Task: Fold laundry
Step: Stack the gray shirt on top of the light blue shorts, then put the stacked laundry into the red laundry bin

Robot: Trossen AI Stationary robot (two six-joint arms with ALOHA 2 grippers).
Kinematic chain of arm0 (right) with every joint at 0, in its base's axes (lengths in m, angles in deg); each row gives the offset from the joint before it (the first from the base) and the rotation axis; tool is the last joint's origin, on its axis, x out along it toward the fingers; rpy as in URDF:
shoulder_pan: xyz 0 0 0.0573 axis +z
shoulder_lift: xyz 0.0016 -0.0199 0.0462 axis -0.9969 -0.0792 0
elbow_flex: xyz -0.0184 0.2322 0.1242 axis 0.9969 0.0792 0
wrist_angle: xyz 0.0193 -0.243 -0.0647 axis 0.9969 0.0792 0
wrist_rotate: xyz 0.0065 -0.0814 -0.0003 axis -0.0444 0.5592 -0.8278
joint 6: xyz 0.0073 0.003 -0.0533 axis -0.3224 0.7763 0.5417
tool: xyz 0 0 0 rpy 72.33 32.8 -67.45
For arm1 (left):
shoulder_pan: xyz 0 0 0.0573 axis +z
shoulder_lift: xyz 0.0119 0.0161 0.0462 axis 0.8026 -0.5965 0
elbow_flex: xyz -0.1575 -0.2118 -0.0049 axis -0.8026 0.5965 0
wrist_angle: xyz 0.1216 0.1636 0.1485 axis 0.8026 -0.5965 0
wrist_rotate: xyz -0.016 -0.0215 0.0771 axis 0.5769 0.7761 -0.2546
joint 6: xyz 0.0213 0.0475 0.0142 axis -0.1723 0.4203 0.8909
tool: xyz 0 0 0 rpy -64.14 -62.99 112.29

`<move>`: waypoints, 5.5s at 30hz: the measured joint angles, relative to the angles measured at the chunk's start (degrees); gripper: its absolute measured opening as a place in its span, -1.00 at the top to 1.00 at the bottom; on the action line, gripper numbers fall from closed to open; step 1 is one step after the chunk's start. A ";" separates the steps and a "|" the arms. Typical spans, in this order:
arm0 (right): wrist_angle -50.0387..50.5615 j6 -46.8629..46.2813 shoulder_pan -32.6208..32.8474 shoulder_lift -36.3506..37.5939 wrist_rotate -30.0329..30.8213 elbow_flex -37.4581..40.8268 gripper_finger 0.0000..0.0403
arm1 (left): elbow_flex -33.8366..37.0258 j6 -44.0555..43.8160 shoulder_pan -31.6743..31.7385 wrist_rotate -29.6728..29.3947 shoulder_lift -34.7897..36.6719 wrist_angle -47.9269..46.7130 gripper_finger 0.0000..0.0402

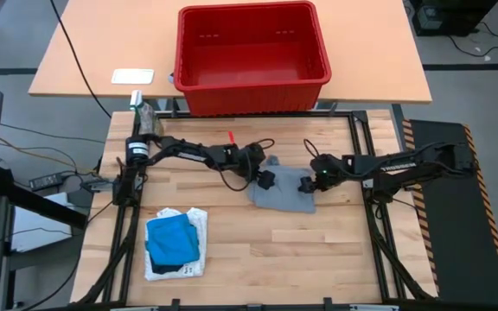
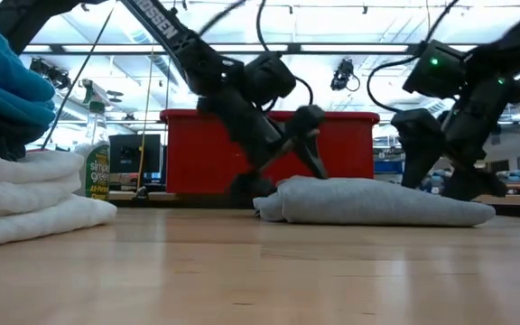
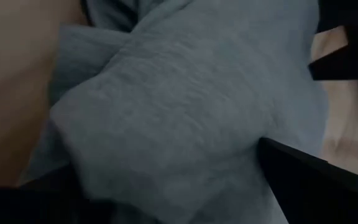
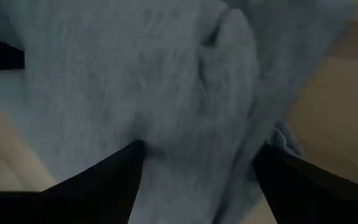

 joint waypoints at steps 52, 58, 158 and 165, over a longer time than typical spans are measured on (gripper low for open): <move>-29.77 4.02 24.65 -59.34 3.45 -76.80 0.89 | -11.82 -32.99 -47.08 -8.44 44.72 -85.28 0.84; -20.94 3.59 25.64 -65.88 3.49 -84.79 0.89 | -1.68 -43.64 -57.98 -7.53 44.70 -78.62 0.82; 18.44 -34.97 36.16 -9.41 32.92 -29.33 -0.86 | 10.31 -3.47 -16.23 -7.99 34.42 -26.16 -0.99; 16.98 -35.35 32.52 -14.26 27.86 -29.33 -0.94 | 21.37 -8.65 -14.32 -7.02 34.54 -14.12 -0.99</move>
